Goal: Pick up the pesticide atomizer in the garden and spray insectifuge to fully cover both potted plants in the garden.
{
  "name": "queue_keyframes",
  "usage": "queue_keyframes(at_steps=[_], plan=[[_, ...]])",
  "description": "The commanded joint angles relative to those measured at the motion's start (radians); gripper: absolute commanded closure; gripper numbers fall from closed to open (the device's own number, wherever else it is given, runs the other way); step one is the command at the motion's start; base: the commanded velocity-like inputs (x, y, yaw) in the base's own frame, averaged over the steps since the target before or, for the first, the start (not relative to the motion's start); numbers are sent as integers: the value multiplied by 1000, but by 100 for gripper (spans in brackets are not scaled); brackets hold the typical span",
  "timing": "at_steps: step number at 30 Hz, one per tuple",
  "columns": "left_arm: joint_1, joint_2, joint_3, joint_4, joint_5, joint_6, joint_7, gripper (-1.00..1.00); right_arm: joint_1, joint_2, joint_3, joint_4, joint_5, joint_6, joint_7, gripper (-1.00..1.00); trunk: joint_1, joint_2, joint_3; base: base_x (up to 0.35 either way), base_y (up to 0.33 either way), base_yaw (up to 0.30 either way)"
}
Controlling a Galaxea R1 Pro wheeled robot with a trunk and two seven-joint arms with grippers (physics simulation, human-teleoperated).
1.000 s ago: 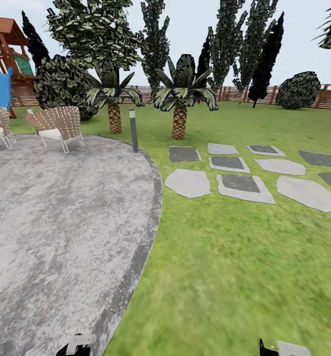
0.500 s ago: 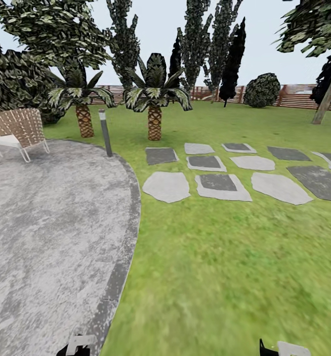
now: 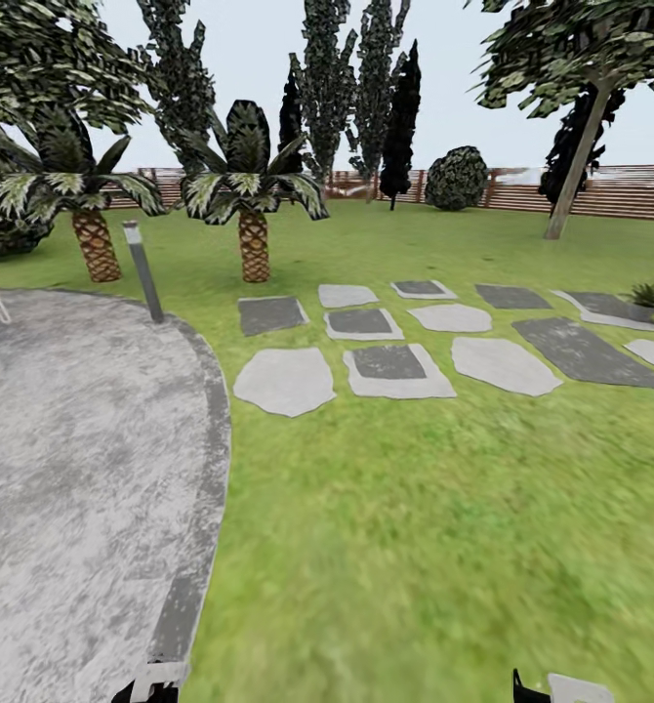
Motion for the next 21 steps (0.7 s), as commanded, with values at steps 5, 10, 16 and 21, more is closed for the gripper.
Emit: queue_keyframes(at_steps=[5,10,16,21], plan=[[0,0,7,1,-10,-4,1,100,-1,0,-4,1,1,-4,1,-100,0,0,-1,340,0,-300],[0,0,5,2,-11,-4,1,100,-1,0,-4,1,2,-4,1,-100,0,0,-1,340,0,-154],[0,0,3,2,-16,-4,1,100,-1,-1,-4,3,4,-4,3,-100,0,0,-1,340,0,-9],[0,0,3,2,-17,-4,1,100,-1,-1,-4,3,4,-4,2,-100,0,0,-1,340,0,0]])
